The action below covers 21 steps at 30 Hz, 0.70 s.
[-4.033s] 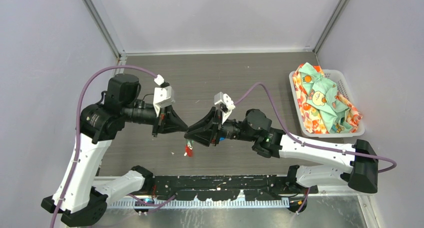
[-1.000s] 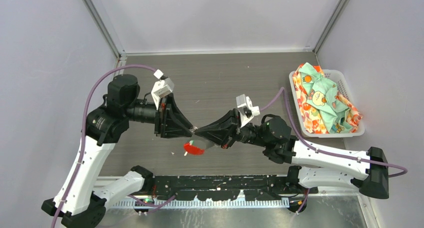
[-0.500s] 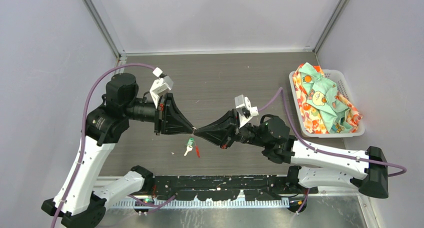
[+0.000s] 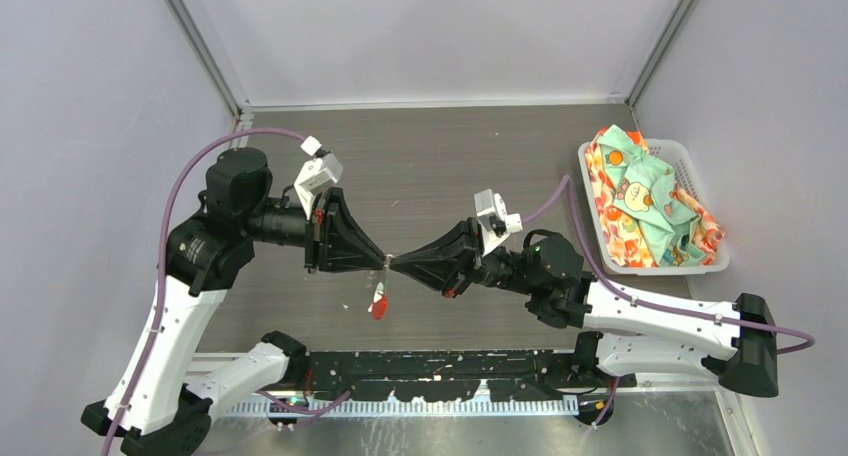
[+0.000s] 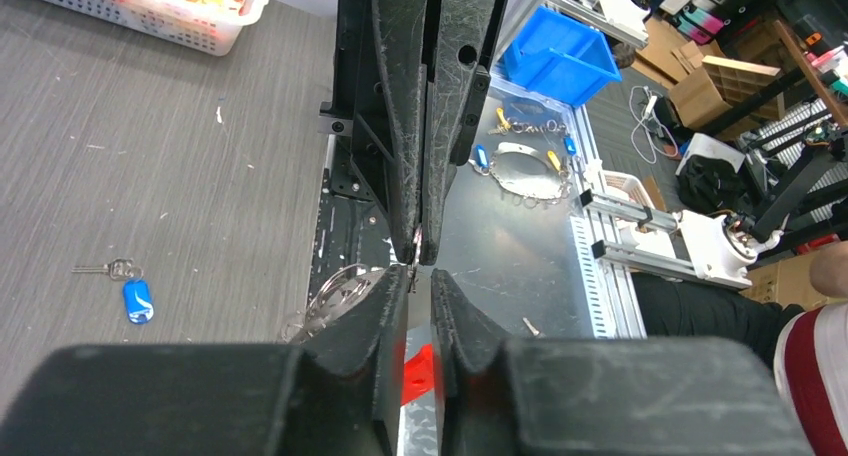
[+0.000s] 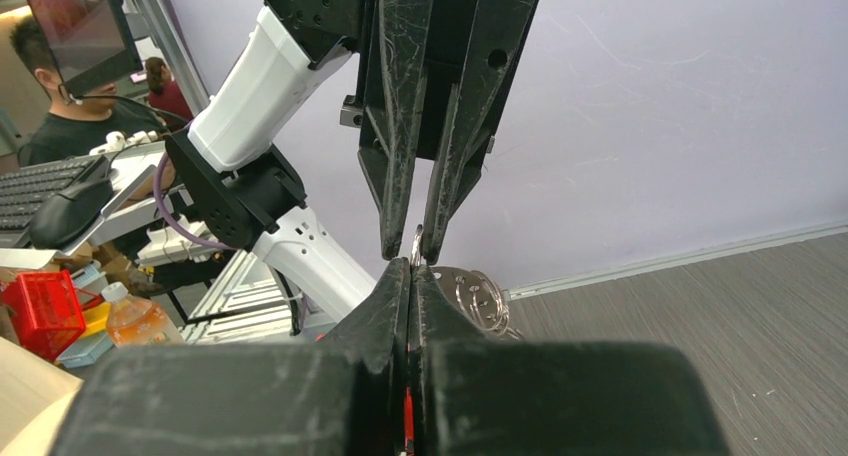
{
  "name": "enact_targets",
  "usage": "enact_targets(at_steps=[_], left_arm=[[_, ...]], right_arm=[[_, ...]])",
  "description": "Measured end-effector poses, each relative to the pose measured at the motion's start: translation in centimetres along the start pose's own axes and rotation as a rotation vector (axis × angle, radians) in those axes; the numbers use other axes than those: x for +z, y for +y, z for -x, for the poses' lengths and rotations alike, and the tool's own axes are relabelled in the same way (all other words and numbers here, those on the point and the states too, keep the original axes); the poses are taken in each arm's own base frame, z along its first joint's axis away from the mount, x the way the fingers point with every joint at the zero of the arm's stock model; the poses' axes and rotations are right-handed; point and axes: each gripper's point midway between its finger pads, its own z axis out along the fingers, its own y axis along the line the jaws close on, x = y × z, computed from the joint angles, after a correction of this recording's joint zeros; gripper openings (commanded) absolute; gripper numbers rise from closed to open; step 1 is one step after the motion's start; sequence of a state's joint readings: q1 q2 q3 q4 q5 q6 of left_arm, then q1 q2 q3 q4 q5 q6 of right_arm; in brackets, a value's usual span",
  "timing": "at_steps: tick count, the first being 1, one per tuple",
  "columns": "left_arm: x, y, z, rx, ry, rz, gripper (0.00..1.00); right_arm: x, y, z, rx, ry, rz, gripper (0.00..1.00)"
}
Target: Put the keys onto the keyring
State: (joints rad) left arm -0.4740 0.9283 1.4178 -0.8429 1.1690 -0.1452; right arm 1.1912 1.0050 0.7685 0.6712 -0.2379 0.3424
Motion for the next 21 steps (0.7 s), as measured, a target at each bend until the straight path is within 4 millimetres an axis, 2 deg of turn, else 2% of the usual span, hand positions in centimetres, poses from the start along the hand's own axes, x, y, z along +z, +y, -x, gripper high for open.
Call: enact_targets(at_steps=[2, 6, 13, 17, 21], left_arm=[[0.00, 0.04, 0.01, 0.001, 0.000, 0.002, 0.07], [-0.01, 0.34, 0.04, 0.014, -0.003, 0.019, 0.04], [-0.10, 0.65, -0.10, 0.026, -0.006, 0.044, 0.05], [-0.04, 0.84, -0.19, 0.027, -0.001, 0.044, 0.14], [0.11, 0.97, -0.38, 0.020, 0.010, 0.028, 0.10]], right_arm=[[0.01, 0.03, 0.05, 0.000, -0.002, 0.001, 0.01], [0.03, 0.04, 0.07, 0.000, -0.004, 0.002, 0.01], [0.18, -0.12, -0.24, 0.005, 0.001, -0.001, 0.01], [0.17, -0.14, -0.28, 0.005, 0.003, -0.002, 0.01], [0.21, -0.34, -0.52, 0.007, 0.009, -0.009, 0.01]])
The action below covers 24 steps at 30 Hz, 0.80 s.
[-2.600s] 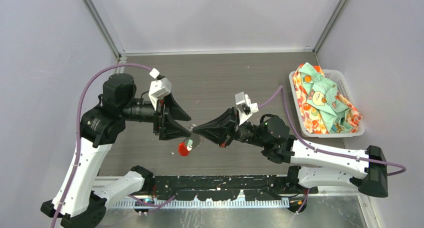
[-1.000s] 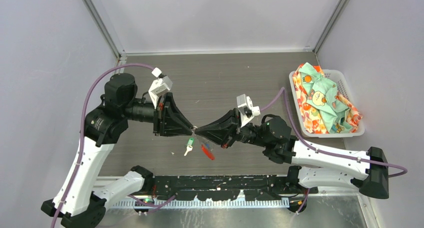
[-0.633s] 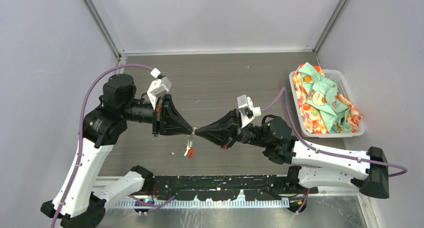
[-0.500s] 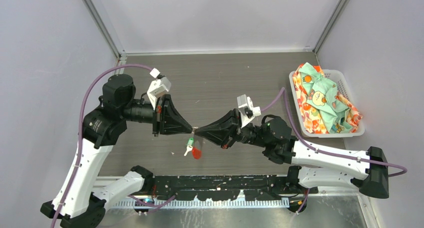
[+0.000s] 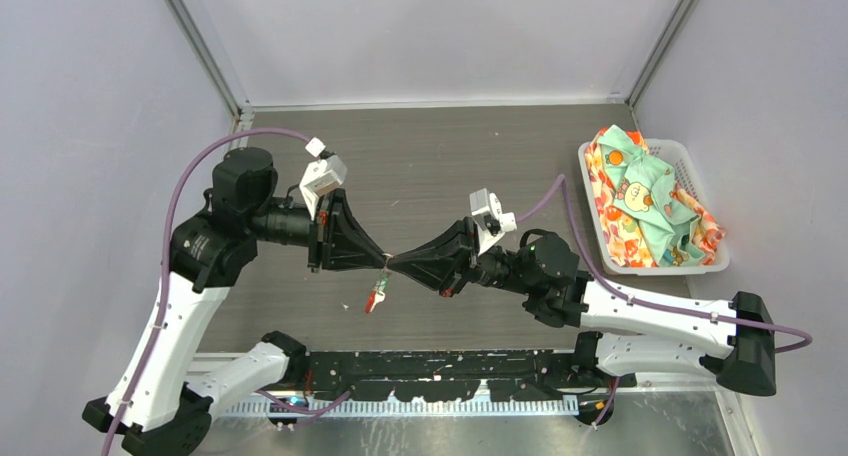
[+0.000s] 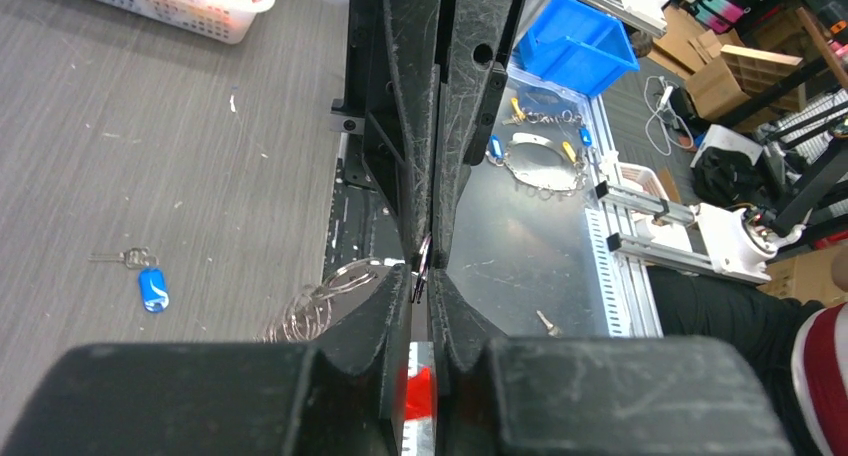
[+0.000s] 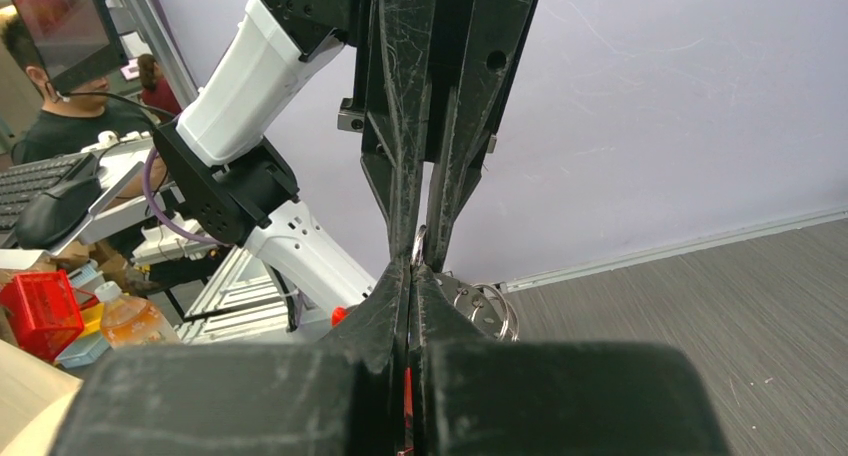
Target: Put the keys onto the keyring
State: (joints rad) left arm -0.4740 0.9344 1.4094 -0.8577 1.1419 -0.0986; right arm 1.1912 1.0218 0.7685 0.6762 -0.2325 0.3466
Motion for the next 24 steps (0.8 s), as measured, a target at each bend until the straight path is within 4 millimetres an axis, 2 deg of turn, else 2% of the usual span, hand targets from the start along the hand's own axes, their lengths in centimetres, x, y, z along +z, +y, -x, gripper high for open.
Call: enact_targets(at_steps=[3, 8, 12, 13, 17, 24], left_arm=[[0.1, 0.1, -0.4, -0.010, 0.014, -0.006, 0.01], [0.0, 0.1, -0.6, 0.017, 0.025, -0.007, 0.00], [-0.2, 0.0, -0.6, 0.082, 0.029, -0.011, 0.00], [-0.3, -0.1, -0.7, 0.110, 0.031, -0.014, 0.00], [-1.0, -0.7, -1.0, 0.315, 0.025, -0.012, 0.00], [-2.6, -2.7, -0.7, 0.771, -0.011, 0.013, 0.00]], right_arm=[[0.0, -0.2, -0.2, 0.002, 0.009, -0.008, 0.01], [-0.1, -0.2, -0.4, 0.004, 0.016, -0.011, 0.03], [-0.1, -0.3, -0.6, 0.006, 0.027, -0.020, 0.41], [-0.3, -0.4, -0.7, 0.007, 0.035, -0.028, 0.47], [-1.6, -0.6, -0.1, -0.019, 0.061, -0.067, 0.55], [-4.3, 0.3, 3.5, -0.118, 0.032, -0.098, 0.56]])
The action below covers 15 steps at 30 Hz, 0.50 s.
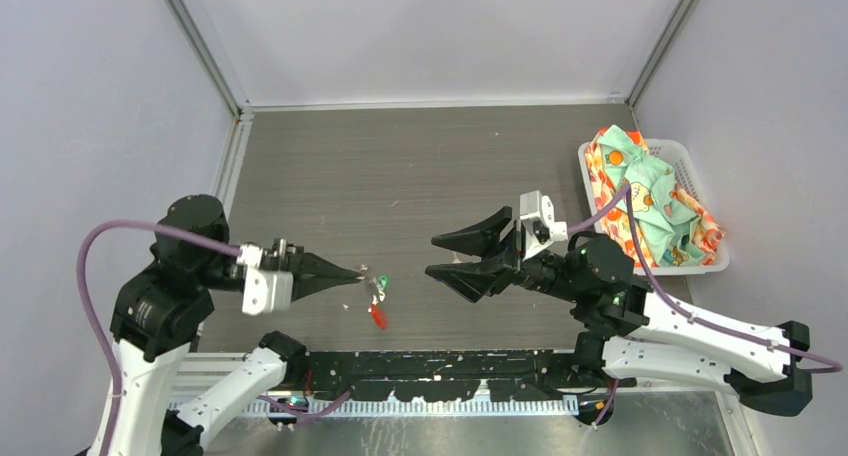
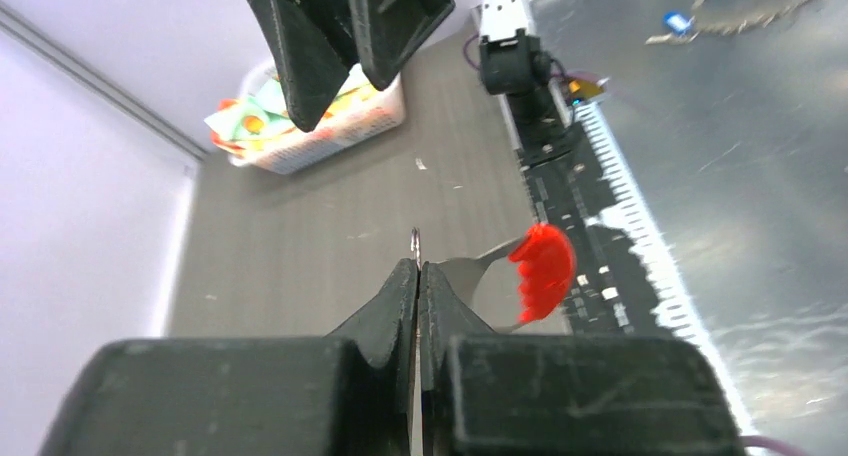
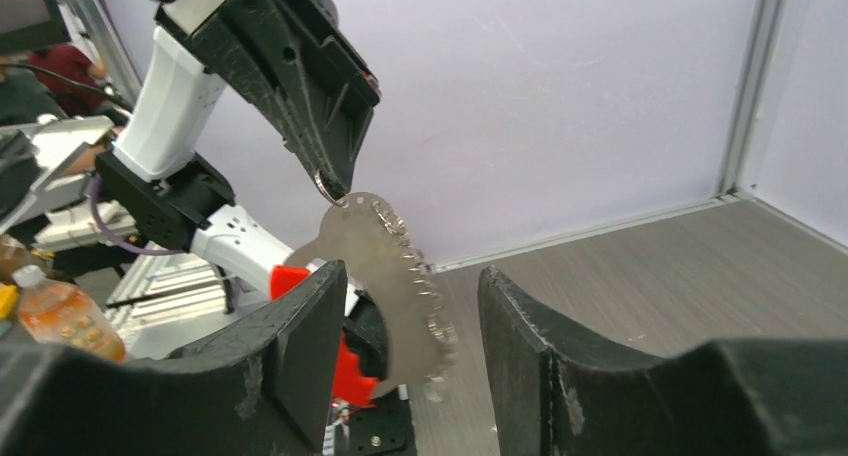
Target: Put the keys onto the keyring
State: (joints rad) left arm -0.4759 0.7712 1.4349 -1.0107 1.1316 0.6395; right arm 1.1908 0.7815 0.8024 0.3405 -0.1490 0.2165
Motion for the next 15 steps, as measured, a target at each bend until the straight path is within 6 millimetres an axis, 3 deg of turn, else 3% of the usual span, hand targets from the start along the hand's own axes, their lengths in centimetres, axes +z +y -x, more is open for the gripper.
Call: enact_targets(at_steps=[5, 15], left_arm=[[-0.3, 0.0, -0.8, 0.266, 0.014, 0.004, 0.00], [-0.3, -0.1, -3.0, 0.518, 0.074, -0.052, 0.00]], right_arm=[[-0.2, -0.3, 0.2, -0.053, 0.038, -0.018, 0.55], [1.0, -1.2, -2.7, -0.120, 0.202, -0.016, 0.55]])
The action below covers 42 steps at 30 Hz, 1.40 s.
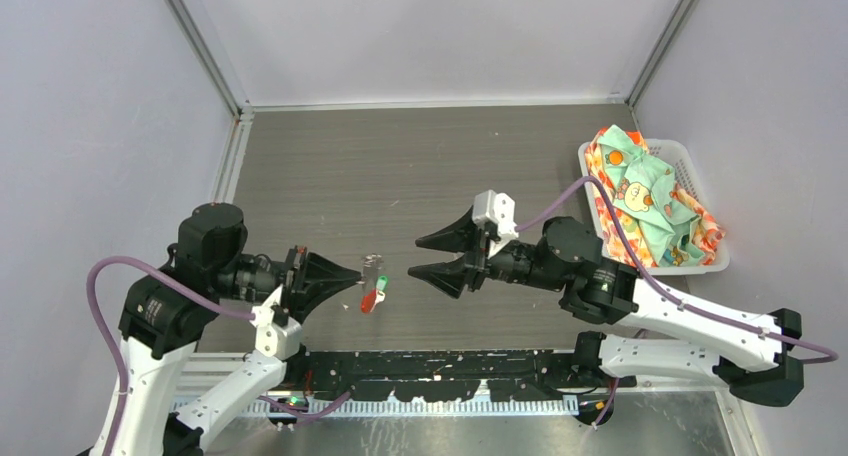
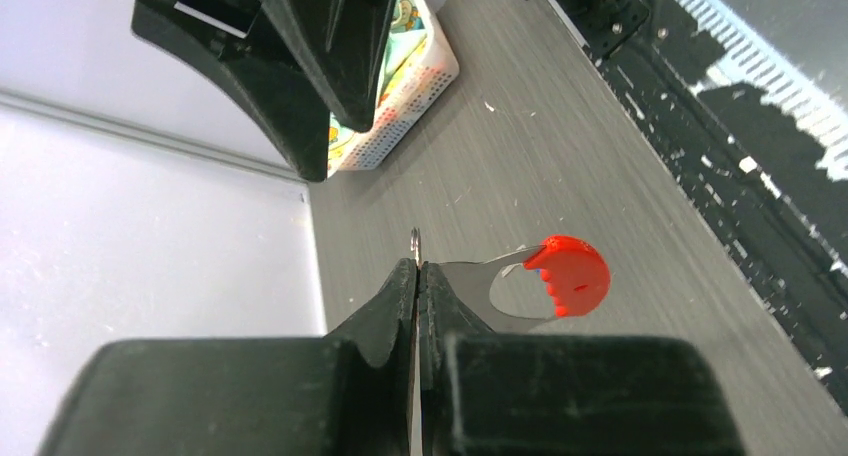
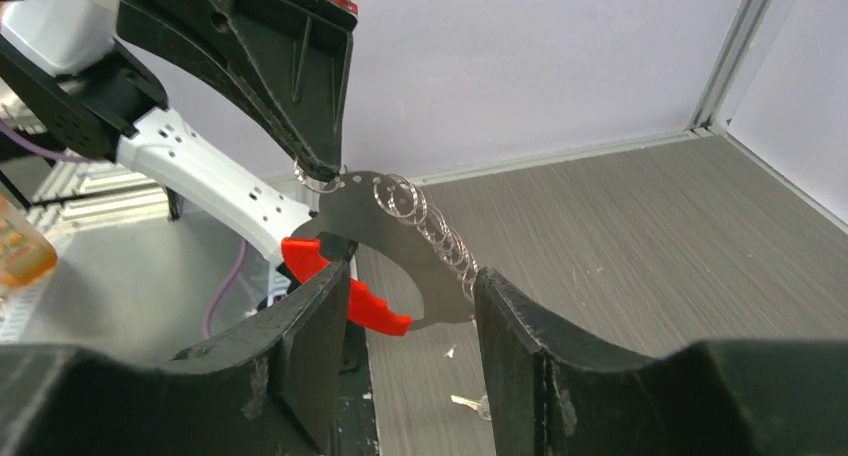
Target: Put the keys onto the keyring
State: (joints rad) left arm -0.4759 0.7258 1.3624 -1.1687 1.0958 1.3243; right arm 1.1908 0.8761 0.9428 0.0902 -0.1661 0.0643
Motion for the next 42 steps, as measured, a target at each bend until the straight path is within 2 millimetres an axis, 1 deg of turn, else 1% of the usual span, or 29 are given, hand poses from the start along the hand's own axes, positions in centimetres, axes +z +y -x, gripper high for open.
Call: enact_targets(at_steps=[3, 6, 11, 13, 16, 19, 24, 28, 33, 36, 38, 42], left_arm=[[0.0, -0.5, -0.3, 0.056, 0.009, -0.024, 0.00], [0.0, -0.9, -0.5, 0.088, 0.016, -0.041, 0.00], [0.1, -1.5, -0.9, 0.121, 0.018, -0.060, 0.00], [0.1, -1.6, -1.0, 0.119, 0.018, -0.065, 0.00], [0.2, -1.7, -1.1, 0.066, 0.017, -0.062, 0.00], [0.4, -1.5, -1.2, -0.034, 0.012, -0.053, 0.00], [0.7, -0.5, -1.2, -0.216, 0.005, -0.034, 0.00], [0.9, 0.2, -1.1, -0.346, 0.004, -0.023, 0.00], [1.0, 0.7, -0.9, -0.477, 0.000, -0.010, 0.00], [1.0, 1.0, -0.7, -0.531, -0.005, 0.001, 0.00], [1.0, 1.0, -0.6, -0.552, -0.006, 0.003, 0.00], [1.0, 1.1, -0.5, -0.569, -0.004, 0.000, 0.00]], right_arm=[[0.9, -0.2, -0.5, -0.029, 0.053, 0.005, 0.57], [1.9, -0.6, -0.8, -0.070, 0.104, 0.006, 0.64], [3.3, -1.2, -1.1, -0.157, 0.175, 0.012, 0.67], [3.5, -1.5, -1.5, -0.188, 0.198, 0.016, 0.70], [3.5, -1.6, -1.8, -0.219, 0.226, 0.024, 0.71], [3.4, -1.4, -1.6, -0.242, 0.239, 0.039, 0.68], [3.4, -0.5, 0.0, -0.255, 0.221, 0.073, 0.62], [3.8, 0.4, 0.8, -0.246, 0.209, 0.117, 0.57], [4.3, 1.4, 0.5, -0.207, 0.217, 0.169, 0.50], [4.6, 1.9, 0.3, -0.170, 0.219, 0.188, 0.43], [4.8, 2.1, 0.4, -0.154, 0.212, 0.197, 0.40], [5.1, 2.3, 0.4, -0.131, 0.208, 0.201, 0.36]])
